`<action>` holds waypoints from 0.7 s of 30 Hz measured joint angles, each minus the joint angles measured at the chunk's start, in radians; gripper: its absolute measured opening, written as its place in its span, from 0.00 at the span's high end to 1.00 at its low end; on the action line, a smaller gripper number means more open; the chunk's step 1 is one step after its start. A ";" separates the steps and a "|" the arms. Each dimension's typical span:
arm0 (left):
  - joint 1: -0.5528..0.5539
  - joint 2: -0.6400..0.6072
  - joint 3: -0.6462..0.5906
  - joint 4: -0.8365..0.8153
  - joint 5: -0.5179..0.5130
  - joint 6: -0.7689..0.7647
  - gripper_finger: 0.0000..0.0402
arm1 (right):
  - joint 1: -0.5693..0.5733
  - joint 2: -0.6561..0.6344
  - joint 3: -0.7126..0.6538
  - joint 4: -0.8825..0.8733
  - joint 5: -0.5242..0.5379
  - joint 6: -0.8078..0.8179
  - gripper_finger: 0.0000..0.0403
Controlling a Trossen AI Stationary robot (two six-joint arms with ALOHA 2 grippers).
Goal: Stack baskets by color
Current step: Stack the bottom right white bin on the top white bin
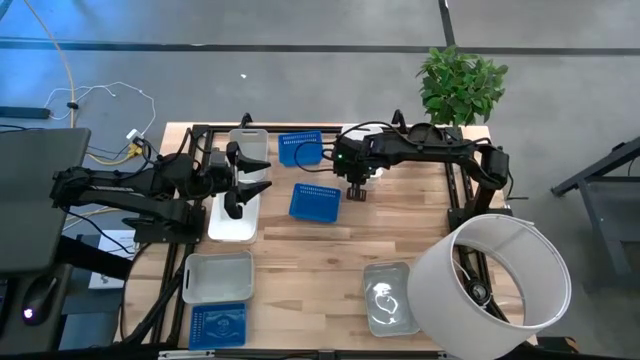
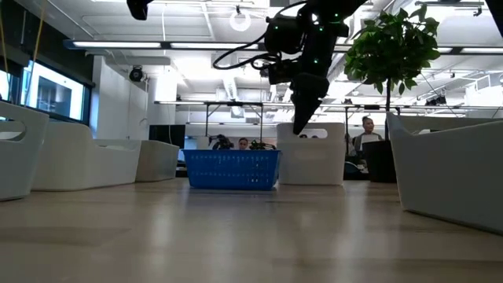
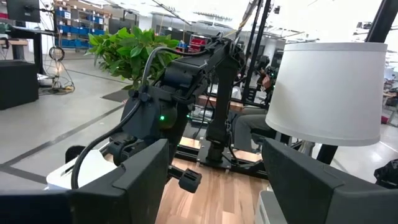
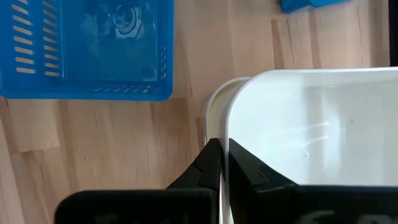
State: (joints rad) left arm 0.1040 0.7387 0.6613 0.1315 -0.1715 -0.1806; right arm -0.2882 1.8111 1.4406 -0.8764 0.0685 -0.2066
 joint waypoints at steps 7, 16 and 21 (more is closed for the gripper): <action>0.000 0.000 0.000 0.000 0.000 0.000 0.38 | 0.000 0.000 0.000 -0.001 -0.001 0.015 1.00; 0.000 0.000 0.000 0.000 0.000 -0.002 0.38 | 0.000 0.000 0.000 0.010 -0.019 0.027 0.89; 0.000 0.000 0.000 0.000 0.000 -0.001 0.38 | 0.001 0.000 0.000 0.019 0.001 0.051 0.69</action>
State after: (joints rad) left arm 0.1037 0.7387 0.6613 0.1314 -0.1715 -0.1818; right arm -0.2874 1.8111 1.4406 -0.8571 0.0696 -0.1557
